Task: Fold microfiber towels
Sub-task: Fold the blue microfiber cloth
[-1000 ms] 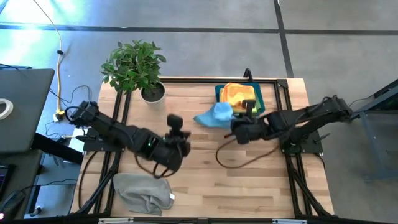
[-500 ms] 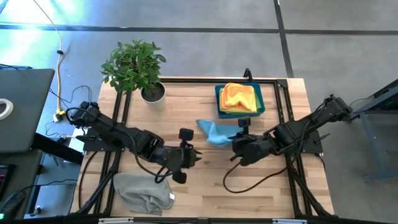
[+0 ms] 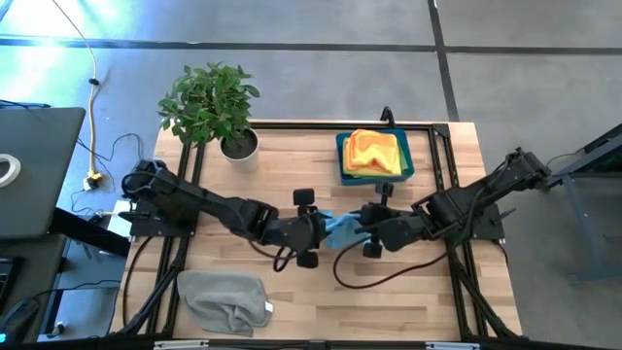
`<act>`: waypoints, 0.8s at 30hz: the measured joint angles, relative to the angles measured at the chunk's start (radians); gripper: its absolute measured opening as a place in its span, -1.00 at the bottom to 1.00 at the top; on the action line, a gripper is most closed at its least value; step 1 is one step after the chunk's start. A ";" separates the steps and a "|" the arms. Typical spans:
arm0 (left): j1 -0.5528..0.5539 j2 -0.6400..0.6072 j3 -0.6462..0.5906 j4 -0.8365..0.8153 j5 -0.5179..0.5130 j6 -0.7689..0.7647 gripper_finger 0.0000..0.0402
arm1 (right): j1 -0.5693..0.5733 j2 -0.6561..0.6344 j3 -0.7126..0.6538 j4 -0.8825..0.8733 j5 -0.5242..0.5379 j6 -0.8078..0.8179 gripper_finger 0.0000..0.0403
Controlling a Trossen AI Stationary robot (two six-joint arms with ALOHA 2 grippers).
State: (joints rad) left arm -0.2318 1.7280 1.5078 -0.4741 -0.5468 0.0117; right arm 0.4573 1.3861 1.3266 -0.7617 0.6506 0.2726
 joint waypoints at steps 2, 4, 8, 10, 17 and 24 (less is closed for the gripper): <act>0.013 0.020 0.003 0.003 0.033 -0.010 -0.25 | -0.010 0.000 0.000 -0.003 0.000 -0.003 -1.00; 0.020 0.046 0.002 -0.005 0.043 -0.010 -0.27 | -0.018 0.000 0.000 -0.002 -0.001 -0.011 -1.00; 0.042 0.092 0.002 -0.015 0.042 -0.005 -0.29 | -0.026 0.000 0.000 -0.001 -0.003 -0.018 -1.00; 0.052 0.107 0.002 -0.040 0.033 -0.006 -0.30 | -0.026 0.001 0.000 -0.004 -0.005 -0.019 -1.00; 0.067 0.127 0.002 -0.059 -0.056 0.006 -0.35 | -0.012 0.000 0.000 -0.006 -0.026 -0.050 -1.00; 0.075 0.127 0.002 -0.114 -0.065 -0.002 -0.37 | 0.013 0.000 0.000 -0.002 -0.027 -0.071 -1.00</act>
State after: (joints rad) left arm -0.1564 1.8547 1.5097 -0.5880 -0.6113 0.0101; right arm 0.4699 1.3865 1.3270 -0.7634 0.6233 0.2011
